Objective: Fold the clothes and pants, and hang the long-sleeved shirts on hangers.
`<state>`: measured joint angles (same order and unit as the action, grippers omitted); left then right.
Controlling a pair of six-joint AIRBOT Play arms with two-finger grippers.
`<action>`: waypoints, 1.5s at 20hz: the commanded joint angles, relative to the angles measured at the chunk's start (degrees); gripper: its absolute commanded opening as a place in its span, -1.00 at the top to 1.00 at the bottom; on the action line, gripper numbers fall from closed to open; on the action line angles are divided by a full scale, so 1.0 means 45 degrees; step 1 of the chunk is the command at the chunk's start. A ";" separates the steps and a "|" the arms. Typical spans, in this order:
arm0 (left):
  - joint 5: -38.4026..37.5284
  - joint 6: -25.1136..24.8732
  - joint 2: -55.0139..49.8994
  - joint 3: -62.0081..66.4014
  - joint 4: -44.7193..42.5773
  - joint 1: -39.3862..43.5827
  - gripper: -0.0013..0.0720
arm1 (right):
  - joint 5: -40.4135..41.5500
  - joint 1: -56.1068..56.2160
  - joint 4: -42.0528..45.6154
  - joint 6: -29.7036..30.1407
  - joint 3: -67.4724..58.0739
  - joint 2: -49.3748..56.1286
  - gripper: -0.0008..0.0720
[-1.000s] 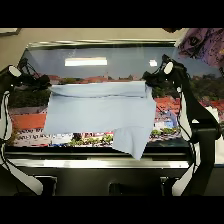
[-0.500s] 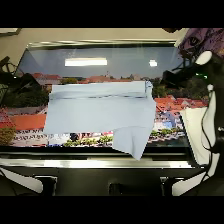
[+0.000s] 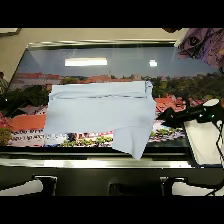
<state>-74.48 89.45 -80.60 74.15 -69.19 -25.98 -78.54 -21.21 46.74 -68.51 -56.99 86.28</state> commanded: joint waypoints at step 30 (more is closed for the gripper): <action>0.1035 -0.5542 -0.0121 -0.5926 0.4527 -0.3551 -0.67 | 0.2657 0.2050 -0.1613 0.1413 0.2205 -0.0831 0.90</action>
<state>-69.97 65.87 -79.94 48.25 -50.00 -42.13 -66.24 -12.03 39.57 -62.50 -47.09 82.87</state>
